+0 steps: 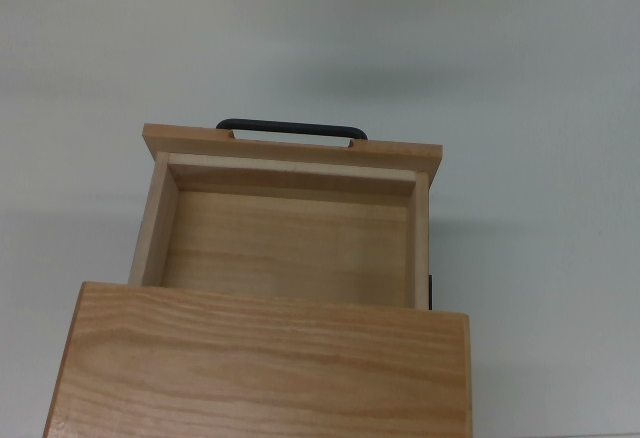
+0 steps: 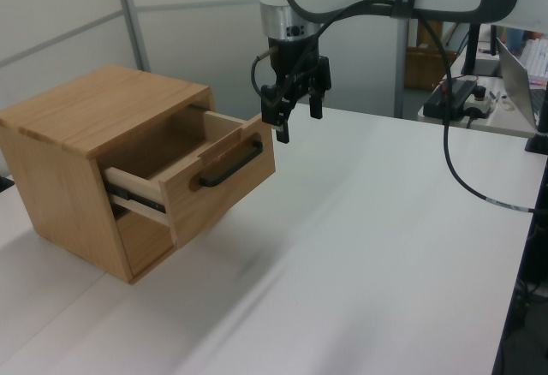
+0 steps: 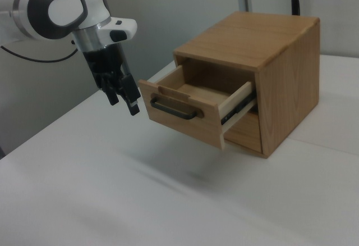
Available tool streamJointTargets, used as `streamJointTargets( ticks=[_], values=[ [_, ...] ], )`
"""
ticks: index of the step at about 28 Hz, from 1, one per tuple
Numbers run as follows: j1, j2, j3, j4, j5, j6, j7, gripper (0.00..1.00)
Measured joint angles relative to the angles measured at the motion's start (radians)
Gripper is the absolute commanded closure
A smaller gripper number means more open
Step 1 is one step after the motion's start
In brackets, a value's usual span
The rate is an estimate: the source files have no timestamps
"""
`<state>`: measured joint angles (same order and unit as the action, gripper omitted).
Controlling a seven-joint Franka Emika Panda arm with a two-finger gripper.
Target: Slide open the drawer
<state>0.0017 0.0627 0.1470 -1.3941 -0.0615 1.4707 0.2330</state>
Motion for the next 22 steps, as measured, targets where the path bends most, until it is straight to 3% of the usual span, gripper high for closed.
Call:
streamJointTargets(
  ticks=[22],
  values=[
    [0.000, 0.003, -0.002, 0.000, -0.006, 0.000, -0.113, 0.00]
  ],
)
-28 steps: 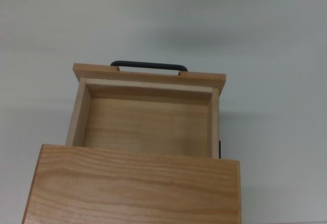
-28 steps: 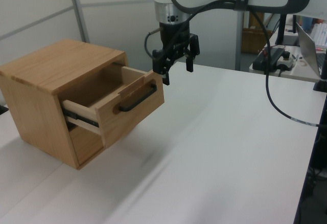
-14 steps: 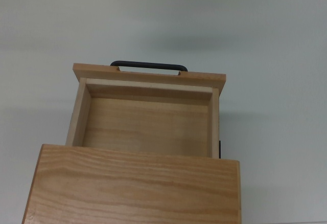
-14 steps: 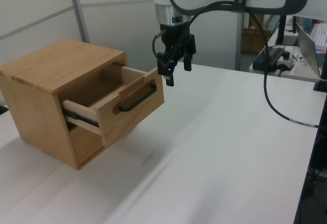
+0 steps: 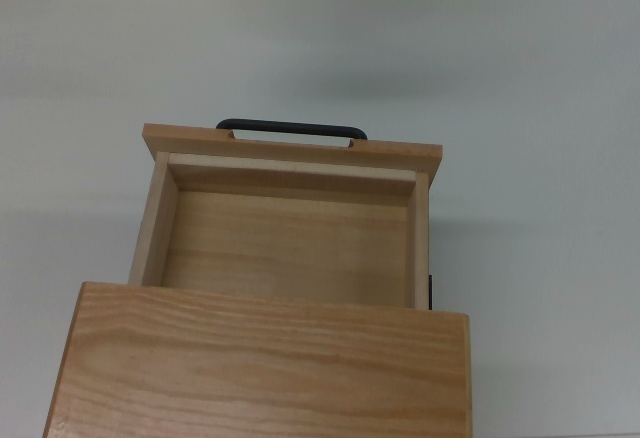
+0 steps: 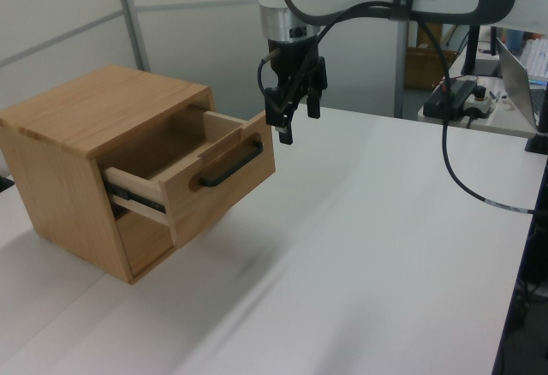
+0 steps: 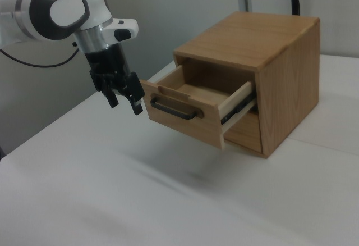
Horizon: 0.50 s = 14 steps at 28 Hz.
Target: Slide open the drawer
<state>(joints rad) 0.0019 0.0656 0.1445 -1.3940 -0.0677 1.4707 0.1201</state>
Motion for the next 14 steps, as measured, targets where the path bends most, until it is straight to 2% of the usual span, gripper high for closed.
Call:
streamJointTargets(
  ticks=[7, 14],
  values=[
    [-0.010, -0.001, -0.006, 0.000, -0.001, 0.000, -0.072, 0.00],
    [-0.012, -0.001, -0.008, 0.000, -0.001, 0.000, -0.081, 0.00]
  ],
)
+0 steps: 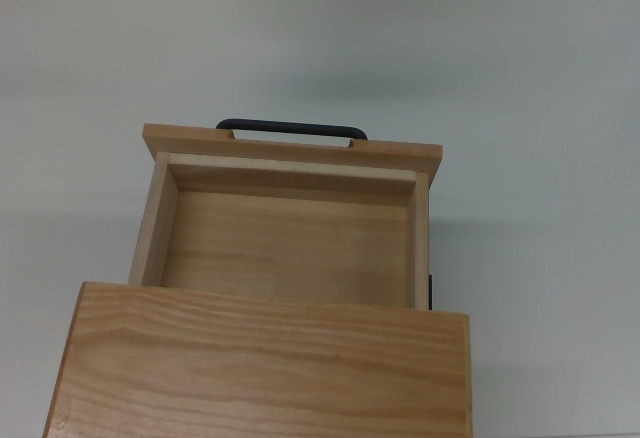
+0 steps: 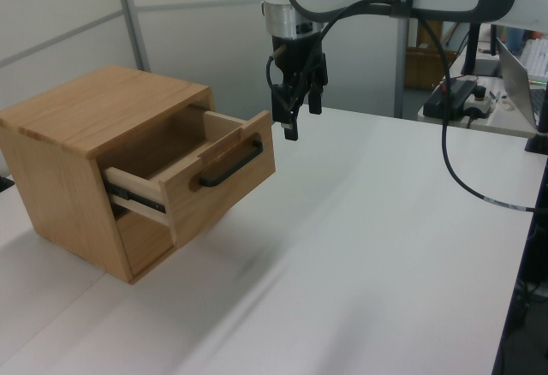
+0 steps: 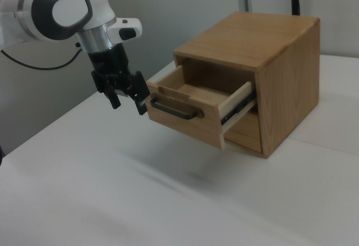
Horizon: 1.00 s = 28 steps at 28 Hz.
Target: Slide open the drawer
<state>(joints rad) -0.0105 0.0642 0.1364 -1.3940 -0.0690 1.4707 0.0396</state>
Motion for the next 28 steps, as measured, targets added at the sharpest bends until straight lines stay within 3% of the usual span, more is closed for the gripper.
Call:
streamJointTargets(
  ticks=[28],
  values=[
    [0.000, 0.000, 0.000, 0.000, -0.001, 0.000, -0.029, 0.00]
  ],
)
